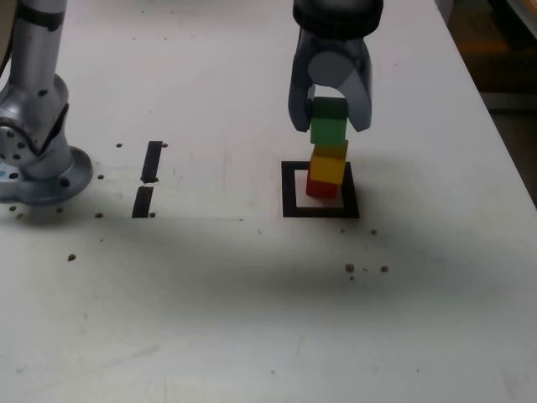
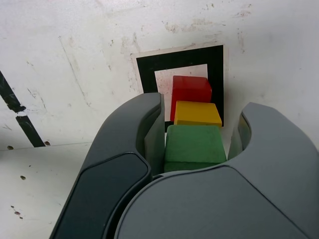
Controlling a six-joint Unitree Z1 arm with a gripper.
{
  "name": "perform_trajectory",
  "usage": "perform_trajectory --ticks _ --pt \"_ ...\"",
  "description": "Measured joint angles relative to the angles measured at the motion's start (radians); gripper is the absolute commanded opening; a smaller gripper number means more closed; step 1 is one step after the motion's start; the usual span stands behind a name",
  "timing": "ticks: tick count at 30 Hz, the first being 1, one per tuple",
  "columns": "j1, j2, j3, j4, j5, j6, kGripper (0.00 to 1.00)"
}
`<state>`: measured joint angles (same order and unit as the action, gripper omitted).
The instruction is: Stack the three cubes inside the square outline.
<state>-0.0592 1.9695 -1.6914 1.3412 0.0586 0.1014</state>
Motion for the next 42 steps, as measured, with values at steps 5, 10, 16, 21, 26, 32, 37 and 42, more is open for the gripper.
perform_trajectory --ticks 5,10,16,21,26,32,37,42 --pt "0.0 0.0 0.008 -0.004 -0.004 0.0 0.42" --pt "0.0 0.001 0.011 -0.007 -0.014 0.001 0.56" --pt "0.0 0.002 0.013 -0.024 -0.02 0.013 0.69" --pt "0.0 0.004 0.014 -0.03 -0.02 0.023 0.78" --pt "0.0 0.004 0.024 -0.035 -0.019 0.03 0.89" --pt "0.0 -0.032 0.034 -0.037 0.007 0.03 0.95" --pt "0.0 -0.116 0.068 -0.034 0.033 0.027 0.96" --pt "0.013 -0.188 0.148 -0.029 0.046 0.01 0.97"
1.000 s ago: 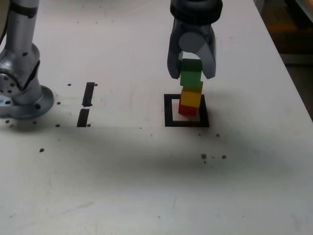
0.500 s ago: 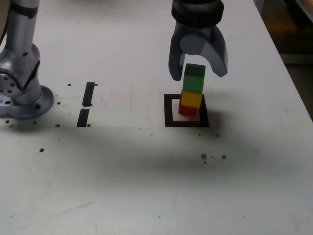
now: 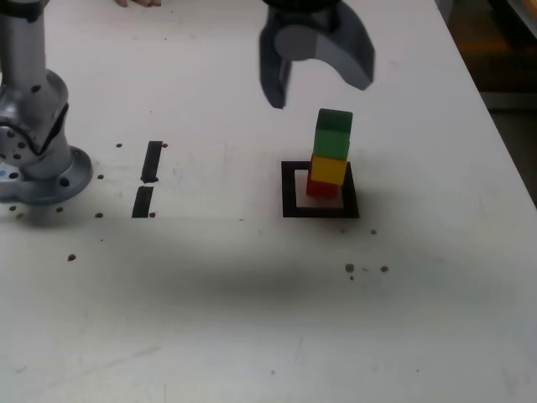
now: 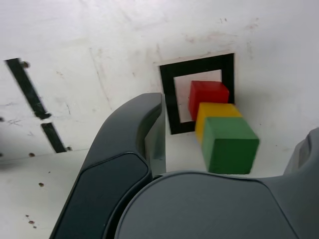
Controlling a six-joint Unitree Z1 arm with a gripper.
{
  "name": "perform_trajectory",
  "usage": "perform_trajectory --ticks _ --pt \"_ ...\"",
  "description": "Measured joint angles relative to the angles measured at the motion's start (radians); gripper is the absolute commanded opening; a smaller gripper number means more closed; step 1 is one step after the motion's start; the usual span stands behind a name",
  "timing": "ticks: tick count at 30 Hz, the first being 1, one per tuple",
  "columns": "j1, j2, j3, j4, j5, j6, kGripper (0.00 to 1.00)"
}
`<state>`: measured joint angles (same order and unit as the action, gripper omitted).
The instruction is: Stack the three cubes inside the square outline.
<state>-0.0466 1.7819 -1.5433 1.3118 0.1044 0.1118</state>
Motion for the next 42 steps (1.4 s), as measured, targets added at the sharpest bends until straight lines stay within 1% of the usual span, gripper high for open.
perform_trajectory --ticks 3,8,12,17,21,23,28,33,38,42 --pt "0.012 -0.048 0.054 0.0 -0.001 -0.007 0.97" --pt "0.037 -0.102 0.169 -0.004 -0.015 -0.018 0.97" --pt "0.057 -0.151 0.279 -0.026 -0.026 -0.022 0.98" --pt "0.081 -0.186 0.399 -0.083 -0.044 -0.02 0.98" --pt "0.092 -0.205 0.488 -0.147 -0.06 -0.01 0.99" --pt "0.092 -0.206 0.517 -0.176 -0.062 -0.003 0.99" --pt "0.092 -0.222 0.561 -0.245 -0.062 0.027 0.99" --pt "0.092 -0.225 0.565 -0.249 -0.062 0.045 0.99" --pt "0.092 -0.226 0.574 -0.247 -0.073 0.052 0.99" --pt "0.092 -0.228 0.592 -0.273 -0.08 0.058 0.99"
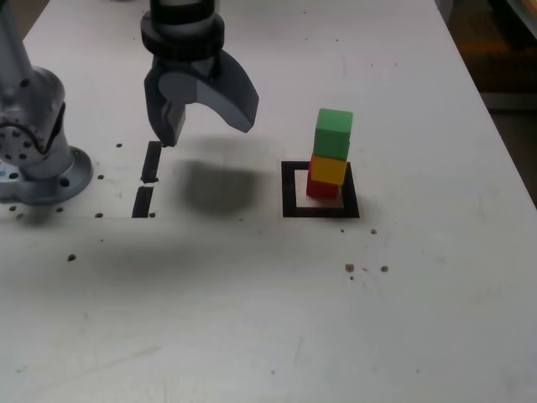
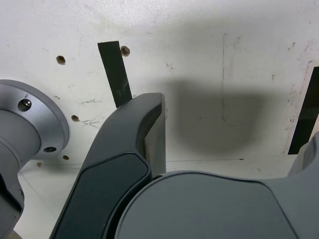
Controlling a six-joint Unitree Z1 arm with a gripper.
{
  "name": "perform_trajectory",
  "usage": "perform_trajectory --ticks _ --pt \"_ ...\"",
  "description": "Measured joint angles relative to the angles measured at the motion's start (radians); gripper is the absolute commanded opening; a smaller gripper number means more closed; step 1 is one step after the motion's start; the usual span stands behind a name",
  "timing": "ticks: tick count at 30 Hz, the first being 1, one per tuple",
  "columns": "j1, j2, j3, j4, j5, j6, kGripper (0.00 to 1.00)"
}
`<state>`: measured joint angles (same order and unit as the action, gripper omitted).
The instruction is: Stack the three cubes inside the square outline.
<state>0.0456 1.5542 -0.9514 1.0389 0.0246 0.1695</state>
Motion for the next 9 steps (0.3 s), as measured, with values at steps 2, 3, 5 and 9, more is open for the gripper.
perform_trajectory --ticks 2,3,5,9 --pt "0.0 -0.003 0.017 -0.03 -0.001 0.002 0.99" --pt "0.0 -0.003 0.025 -0.044 -0.002 0.002 0.99" --pt "0.0 -0.003 0.045 -0.079 -0.004 0.003 0.99" --pt "-0.005 -0.003 0.058 -0.108 -0.008 0.003 0.99"
